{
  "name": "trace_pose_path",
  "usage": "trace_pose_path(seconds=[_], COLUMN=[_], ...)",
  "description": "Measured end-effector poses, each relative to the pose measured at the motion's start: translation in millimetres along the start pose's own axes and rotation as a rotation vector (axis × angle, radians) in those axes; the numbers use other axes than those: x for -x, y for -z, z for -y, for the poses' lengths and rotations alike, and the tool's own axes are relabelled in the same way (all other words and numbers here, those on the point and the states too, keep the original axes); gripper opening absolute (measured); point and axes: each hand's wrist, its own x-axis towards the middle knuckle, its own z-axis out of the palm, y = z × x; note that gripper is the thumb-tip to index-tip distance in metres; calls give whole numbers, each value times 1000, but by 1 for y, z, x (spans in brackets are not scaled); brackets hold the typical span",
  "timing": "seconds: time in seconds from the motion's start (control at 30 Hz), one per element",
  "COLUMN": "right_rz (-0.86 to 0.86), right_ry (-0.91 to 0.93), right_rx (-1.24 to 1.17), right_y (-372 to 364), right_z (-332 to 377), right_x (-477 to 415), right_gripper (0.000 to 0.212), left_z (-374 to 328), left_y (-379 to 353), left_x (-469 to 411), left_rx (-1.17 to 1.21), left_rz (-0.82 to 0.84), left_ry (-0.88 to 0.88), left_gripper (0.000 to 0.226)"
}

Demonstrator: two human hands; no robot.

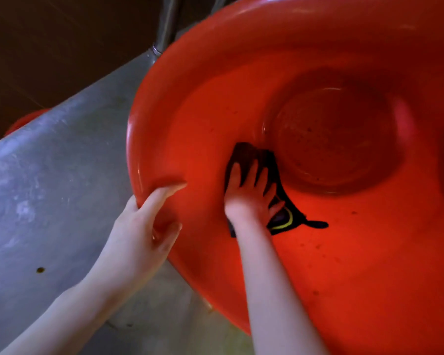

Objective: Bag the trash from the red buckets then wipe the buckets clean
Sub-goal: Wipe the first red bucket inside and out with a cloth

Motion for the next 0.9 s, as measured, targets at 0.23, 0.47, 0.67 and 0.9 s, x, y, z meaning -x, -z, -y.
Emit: trace_pose_path(seconds=[0.23, 0.47, 0.67, 0.9], right_rz=[52, 78, 49, -24], right_ry=[20, 77, 297, 400], right_rx=[0, 228, 339, 179], right_y=[2, 13, 16, -14], right_z=[-10, -28, -35, -15], right_x=[-30, -19, 44, 112], right_gripper=[66, 66, 67, 72], left_z=[-45, -33, -9, 0], left_y=[50, 49, 0, 3], left_x=[-26, -28, 14, 8], left_rx=[-288, -346, -38, 34], left_rz=[-243, -238, -151, -113], left_ry=[-229, -231, 52, 72], left_gripper=[38, 44, 53, 58])
